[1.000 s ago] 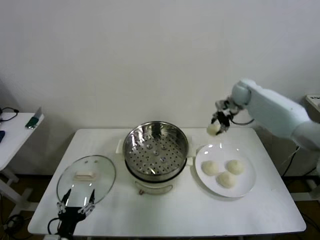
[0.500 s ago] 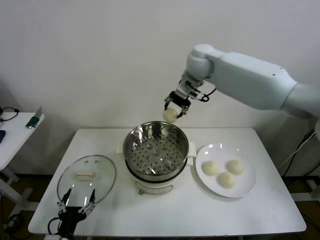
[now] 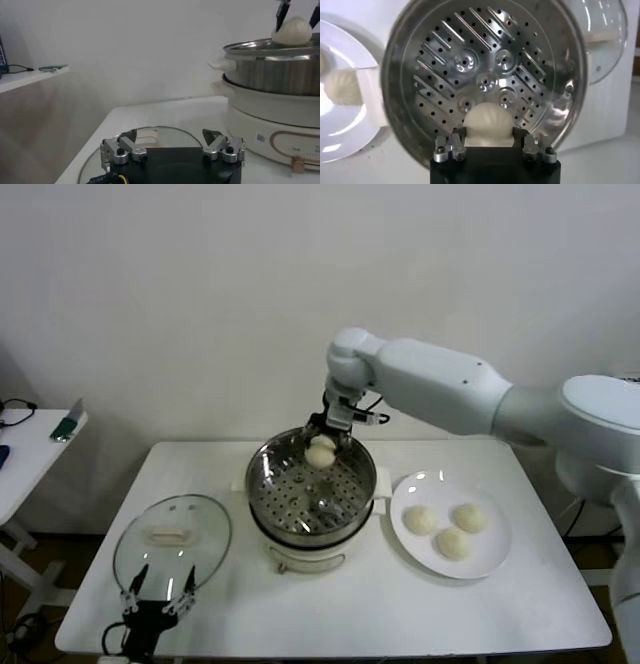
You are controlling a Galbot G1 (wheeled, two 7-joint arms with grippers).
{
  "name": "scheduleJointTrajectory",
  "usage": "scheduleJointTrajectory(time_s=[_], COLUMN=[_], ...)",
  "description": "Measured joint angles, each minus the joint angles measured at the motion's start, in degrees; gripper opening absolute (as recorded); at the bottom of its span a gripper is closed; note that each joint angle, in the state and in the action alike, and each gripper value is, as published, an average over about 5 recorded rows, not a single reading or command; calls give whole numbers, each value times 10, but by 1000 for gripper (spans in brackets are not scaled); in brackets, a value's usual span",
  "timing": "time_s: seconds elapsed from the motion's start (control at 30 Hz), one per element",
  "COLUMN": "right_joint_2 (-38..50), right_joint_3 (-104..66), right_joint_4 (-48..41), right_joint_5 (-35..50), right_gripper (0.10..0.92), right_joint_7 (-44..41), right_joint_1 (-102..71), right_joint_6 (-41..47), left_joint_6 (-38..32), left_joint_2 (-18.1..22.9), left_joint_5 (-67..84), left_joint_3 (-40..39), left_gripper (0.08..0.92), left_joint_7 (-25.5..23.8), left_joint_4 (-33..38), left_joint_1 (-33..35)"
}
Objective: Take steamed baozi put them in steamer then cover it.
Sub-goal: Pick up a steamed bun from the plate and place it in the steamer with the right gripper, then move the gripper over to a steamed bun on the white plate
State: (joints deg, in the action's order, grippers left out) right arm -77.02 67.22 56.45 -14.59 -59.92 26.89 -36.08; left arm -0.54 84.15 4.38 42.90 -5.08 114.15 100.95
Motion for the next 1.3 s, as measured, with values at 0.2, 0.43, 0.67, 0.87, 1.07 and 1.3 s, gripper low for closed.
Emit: scheduleJointTrajectory(time_s=[0.2,0.43,0.67,0.87,1.07,1.3], right_joint_2=[-23,-43,-44,-20,44,160], right_joint_3=[-18,-27,-27,0,77,193], right_joint_4=[-38,-75,-84,-60,-10,66], right_joint_5=[-38,-61,-46,41,216,357], right_gripper=[636,643,784,822,823,823], right_joint_7=[15,18,19,7,-17,-18], right_joint_1=[-28,-40,-38,1,92,183], right_joint_6=[-22,-41,-46,-23,63,211], left_joint_6=[-2,-2,-4,-1,0,-2], left_joint_2=[-2,-3,-3,-4,-4,-5], left_joint_5=[-1,-1,1,0,-6,-7], left_joint_3=[0,0,0,-1,-2,-2], left_gripper=[823,823,823,823,823,823], left_joint_7=[2,3,5,6,4,4], left_joint_4=[-3,-4,-8,-8,-8,-12], left_joint_1=[-1,-3,-4,-5,-6,-9])
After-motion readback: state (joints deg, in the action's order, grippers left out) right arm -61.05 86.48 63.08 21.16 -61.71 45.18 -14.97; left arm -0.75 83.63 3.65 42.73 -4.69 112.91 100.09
